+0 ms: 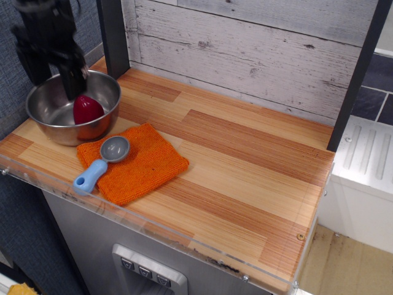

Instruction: Placing the red colour cap from the pan to the edge of the table.

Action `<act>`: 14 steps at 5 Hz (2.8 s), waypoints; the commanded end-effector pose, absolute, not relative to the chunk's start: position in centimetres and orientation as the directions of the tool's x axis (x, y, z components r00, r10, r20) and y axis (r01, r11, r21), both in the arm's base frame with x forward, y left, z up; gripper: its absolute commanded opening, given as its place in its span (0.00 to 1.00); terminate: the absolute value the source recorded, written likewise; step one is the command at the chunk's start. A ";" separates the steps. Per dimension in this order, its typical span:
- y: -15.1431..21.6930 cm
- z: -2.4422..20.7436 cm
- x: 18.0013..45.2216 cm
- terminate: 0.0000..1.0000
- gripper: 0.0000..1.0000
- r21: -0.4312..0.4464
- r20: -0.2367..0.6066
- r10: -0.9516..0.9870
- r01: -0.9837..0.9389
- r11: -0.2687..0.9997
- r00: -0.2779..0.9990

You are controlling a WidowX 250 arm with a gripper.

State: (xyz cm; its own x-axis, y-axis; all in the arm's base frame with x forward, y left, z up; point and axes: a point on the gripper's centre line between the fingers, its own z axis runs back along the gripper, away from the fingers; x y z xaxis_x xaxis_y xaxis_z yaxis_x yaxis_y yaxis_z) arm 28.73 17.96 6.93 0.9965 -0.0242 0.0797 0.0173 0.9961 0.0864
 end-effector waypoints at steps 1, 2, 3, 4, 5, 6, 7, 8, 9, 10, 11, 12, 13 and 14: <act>17.2 5.4 30.8 0.00 1.00 0.120 0.068 -0.036 0.027 0.992 0.997; 17.3 3.7 31.0 0.00 1.00 0.120 0.032 -0.027 0.023 0.993 0.999; 17.7 2.9 30.9 0.00 1.00 0.111 0.018 -0.012 0.010 0.994 1.000; 17.9 4.2 30.7 0.00 0.00 0.105 0.034 -0.012 0.008 0.994 0.999; 17.9 8.6 30.3 0.00 0.00 0.113 0.094 0.008 -0.019 0.993 0.996; 15.6 13.5 29.2 0.00 0.00 0.103 0.203 0.027 -0.049 0.994 0.979; 10.8 17.6 28.0 0.00 0.00 0.073 0.274 0.039 -0.061 0.995 0.961; 6.7 16.6 26.7 0.00 0.00 -0.064 0.274 -0.012 0.031 0.997 0.962; 1.9 13.8 25.3 0.00 0.00 -0.089 0.211 -0.118 0.139 0.986 0.970; -2.9 10.8 24.6 0.00 0.00 -0.046 0.148 -0.210 0.219 0.975 0.966; -7.7 7.9 24.2 0.00 0.00 -0.001 0.103 -0.294 0.296 0.955 0.950; -9.0 5.8 24.4 0.00 0.00 0.065 0.096 -0.375 0.370 0.927 0.922; -9.5 4.3 24.7 0.00 0.00 0.093 0.093 -0.411 0.403 0.910 0.907; -9.0 3.5 25.1 0.00 0.00 0.095 0.082 -0.409 0.401 0.911 0.909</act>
State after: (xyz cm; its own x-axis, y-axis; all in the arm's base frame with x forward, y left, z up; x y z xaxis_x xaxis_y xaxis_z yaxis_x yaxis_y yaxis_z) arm 25.67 -10.16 2.30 0.9093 -0.4135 0.0471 0.4085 0.9084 0.0891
